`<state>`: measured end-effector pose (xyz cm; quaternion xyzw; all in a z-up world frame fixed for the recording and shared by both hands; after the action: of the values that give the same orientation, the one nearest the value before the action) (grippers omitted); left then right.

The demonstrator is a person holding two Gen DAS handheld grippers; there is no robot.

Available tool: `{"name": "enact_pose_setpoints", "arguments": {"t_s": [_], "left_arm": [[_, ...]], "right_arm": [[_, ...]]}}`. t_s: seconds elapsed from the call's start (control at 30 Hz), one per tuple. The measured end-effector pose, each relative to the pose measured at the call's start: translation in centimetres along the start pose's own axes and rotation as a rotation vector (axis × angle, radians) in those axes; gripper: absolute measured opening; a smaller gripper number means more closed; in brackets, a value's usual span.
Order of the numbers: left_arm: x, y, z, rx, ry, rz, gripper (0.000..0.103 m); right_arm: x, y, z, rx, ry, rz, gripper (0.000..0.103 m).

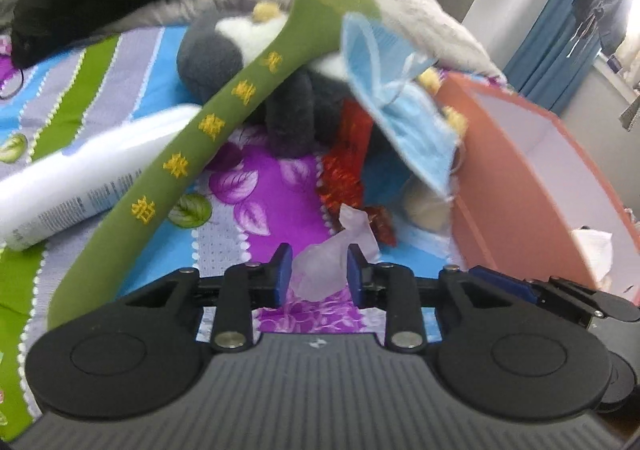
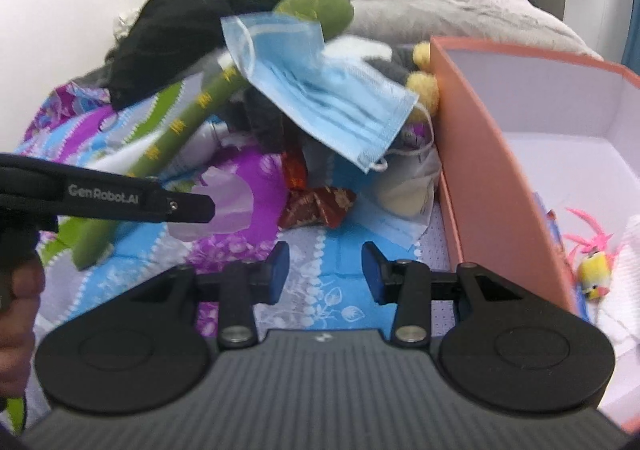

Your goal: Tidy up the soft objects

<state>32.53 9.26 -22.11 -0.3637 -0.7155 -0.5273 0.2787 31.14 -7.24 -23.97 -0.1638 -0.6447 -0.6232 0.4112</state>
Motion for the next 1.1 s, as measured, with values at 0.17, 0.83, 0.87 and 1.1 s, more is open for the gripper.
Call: {"name": "enact_pose_setpoints", "arguments": {"t_s": [0.17,0.83,0.87,1.1], "left_arm": [[3.3,1.0,-3.2,-0.040,-0.032,-0.060,0.034],[1.7,5.2,-22.0,-0.233,-0.249,0.062,0.034],[1.2,5.2,-22.9,-0.245,-0.253,0.080,0.035],[-2.4,4.4,-26.0,-0.281,-0.237,0.173,0.060]], "right_arm": [[3.7,0.9,-0.5,-0.026,0.012,-0.053,0.043],[14.7,3.6,-13.6,-0.179,-0.102,-0.132,0.043],[14.7,3.3,-14.5,-0.190,-0.109,-0.117,0.043],[14.3,1.2,-19.0,-0.270,-0.146,-0.061,0.043]]}}
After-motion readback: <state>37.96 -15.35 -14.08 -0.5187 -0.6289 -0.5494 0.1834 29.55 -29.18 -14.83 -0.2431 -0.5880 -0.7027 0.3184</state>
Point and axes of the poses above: each gripper's, at about its wrist camera, not at the fingertips, and x roughly against the way its jaws point, z to its left, y to its top, the point moved 5 cm from there along -x, roughly the way its jaws point, and after that the axes turned 6 degrees about z, right-handed, at the moved point
